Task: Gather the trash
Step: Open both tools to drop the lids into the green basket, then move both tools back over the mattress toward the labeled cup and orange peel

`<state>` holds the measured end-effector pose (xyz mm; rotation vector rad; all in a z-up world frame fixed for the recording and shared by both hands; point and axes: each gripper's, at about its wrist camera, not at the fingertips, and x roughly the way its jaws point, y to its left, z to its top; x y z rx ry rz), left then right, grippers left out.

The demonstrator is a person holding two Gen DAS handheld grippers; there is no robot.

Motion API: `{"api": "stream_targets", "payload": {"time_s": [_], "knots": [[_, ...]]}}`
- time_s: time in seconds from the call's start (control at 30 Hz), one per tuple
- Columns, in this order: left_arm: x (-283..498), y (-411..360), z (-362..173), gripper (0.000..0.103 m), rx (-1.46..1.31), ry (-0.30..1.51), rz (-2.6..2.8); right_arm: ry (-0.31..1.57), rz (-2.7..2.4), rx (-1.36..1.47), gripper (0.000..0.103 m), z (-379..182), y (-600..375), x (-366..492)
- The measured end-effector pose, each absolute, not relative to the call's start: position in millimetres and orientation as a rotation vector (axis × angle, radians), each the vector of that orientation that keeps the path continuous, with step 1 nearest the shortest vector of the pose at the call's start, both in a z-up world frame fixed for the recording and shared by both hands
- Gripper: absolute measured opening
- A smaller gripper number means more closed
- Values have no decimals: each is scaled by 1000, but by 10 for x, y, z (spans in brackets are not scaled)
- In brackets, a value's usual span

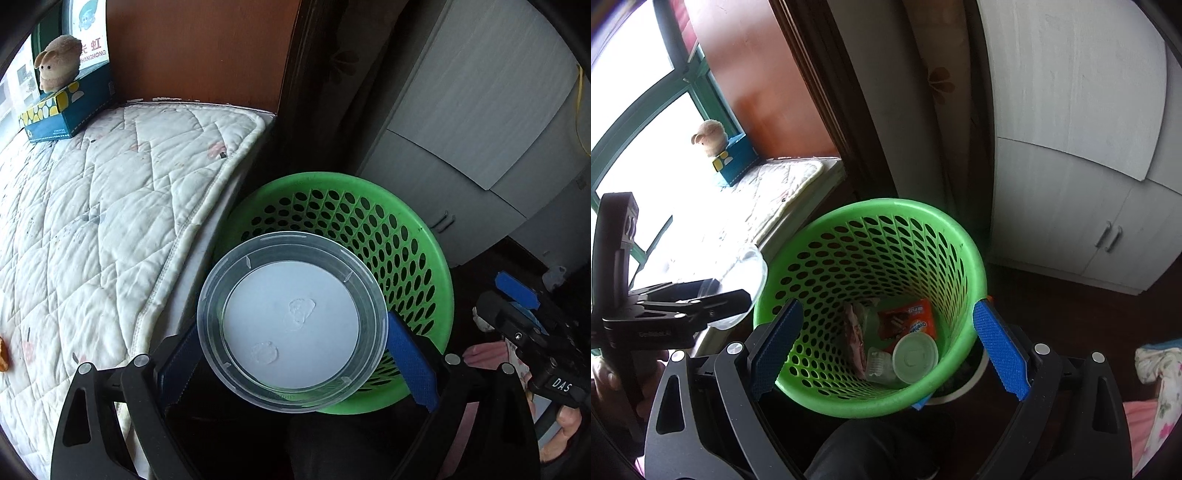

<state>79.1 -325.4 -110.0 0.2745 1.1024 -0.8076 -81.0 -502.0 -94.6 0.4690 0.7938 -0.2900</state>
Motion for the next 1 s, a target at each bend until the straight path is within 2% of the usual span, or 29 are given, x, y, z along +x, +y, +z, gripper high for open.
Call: {"api": "stream_targets", "payload": {"time_s": [0.53, 1.0], "knots": [[775, -3071, -965, 94, 247, 1065, -785, 783, -262, 435, 92, -850, -4827, -775], [1056, -2030, -715, 93, 198, 955, -504, 799, -139, 360, 92, -729, -4264, -388]]}}
